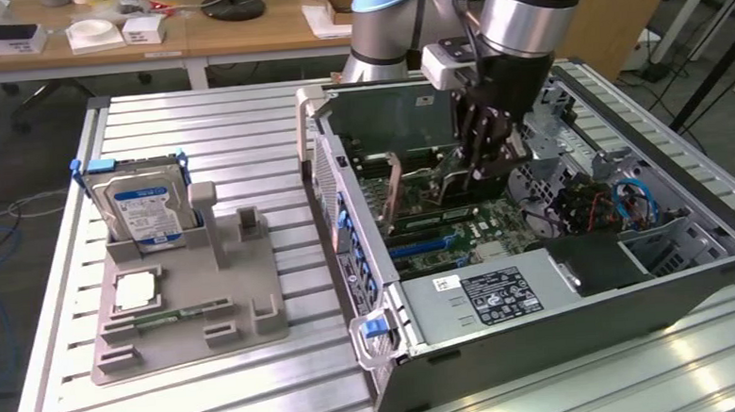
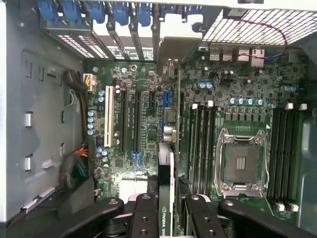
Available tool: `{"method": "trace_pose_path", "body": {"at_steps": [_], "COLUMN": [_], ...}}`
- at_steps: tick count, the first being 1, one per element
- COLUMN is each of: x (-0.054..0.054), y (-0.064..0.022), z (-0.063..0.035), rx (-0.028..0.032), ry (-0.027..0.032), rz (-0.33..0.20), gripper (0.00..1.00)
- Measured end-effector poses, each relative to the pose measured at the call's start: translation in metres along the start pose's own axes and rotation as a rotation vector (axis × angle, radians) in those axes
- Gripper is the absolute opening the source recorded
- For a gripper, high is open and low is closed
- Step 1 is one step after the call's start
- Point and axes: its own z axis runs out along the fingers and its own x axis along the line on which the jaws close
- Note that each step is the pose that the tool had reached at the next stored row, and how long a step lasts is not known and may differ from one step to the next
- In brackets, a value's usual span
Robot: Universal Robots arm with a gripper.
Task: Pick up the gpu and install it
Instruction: 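Insert the gpu into the slot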
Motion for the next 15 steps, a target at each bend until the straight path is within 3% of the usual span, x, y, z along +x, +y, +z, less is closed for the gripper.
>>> {"method": "trace_pose_path", "body": {"at_steps": [7, 15], "x": [0.0, 0.0], "y": [0.0016, 0.0115], "z": [0.0127, 0.0262], "rx": [-0.0001, 0.0], "ry": [0.0011, 0.0014], "rz": [0.0, 0.0], "gripper": [0.26, 0.26]}}
